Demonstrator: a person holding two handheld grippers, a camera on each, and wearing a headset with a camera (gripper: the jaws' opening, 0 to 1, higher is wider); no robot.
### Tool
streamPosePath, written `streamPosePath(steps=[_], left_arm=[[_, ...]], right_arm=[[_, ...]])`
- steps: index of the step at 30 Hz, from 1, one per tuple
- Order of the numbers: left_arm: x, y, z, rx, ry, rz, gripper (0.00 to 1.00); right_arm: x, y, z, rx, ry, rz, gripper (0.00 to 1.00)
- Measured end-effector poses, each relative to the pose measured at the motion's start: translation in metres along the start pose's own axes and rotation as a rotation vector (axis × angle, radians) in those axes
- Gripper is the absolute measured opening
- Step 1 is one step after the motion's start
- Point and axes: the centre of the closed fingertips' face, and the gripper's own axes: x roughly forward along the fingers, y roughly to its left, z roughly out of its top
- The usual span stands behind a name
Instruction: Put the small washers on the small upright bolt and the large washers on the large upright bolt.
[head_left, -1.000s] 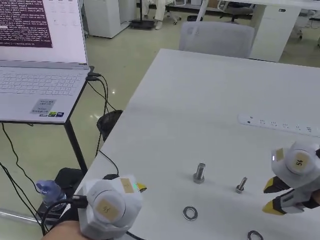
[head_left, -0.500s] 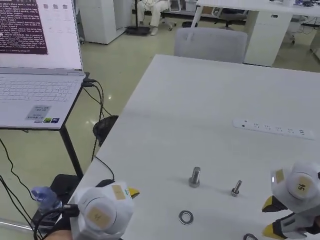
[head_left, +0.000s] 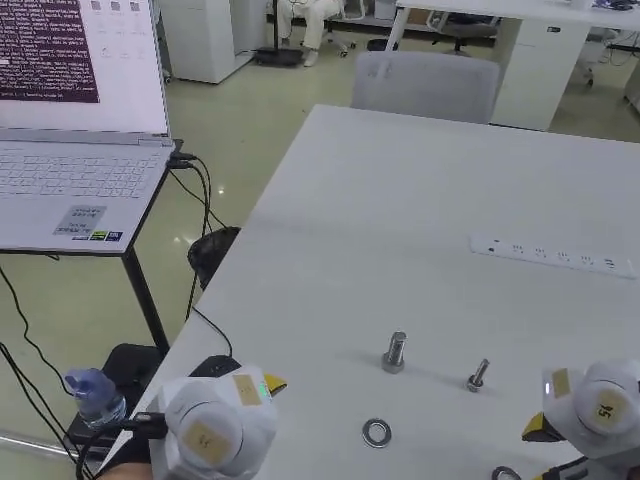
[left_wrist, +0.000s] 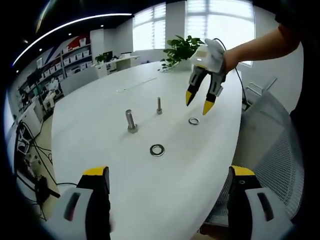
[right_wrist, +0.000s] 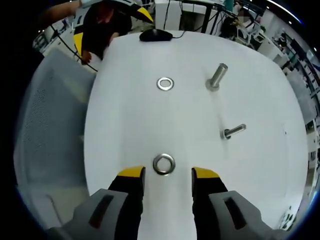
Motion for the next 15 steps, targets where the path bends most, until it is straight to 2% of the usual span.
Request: streamPosePath(steps=[15], left_arm=[[0.003, 0.001, 0.002, 0.005, -0.007, -0.016, 0.99]], right_arm=[[0.029, 0.006, -0.01, 0.011, 0.03, 0.013, 0.38]])
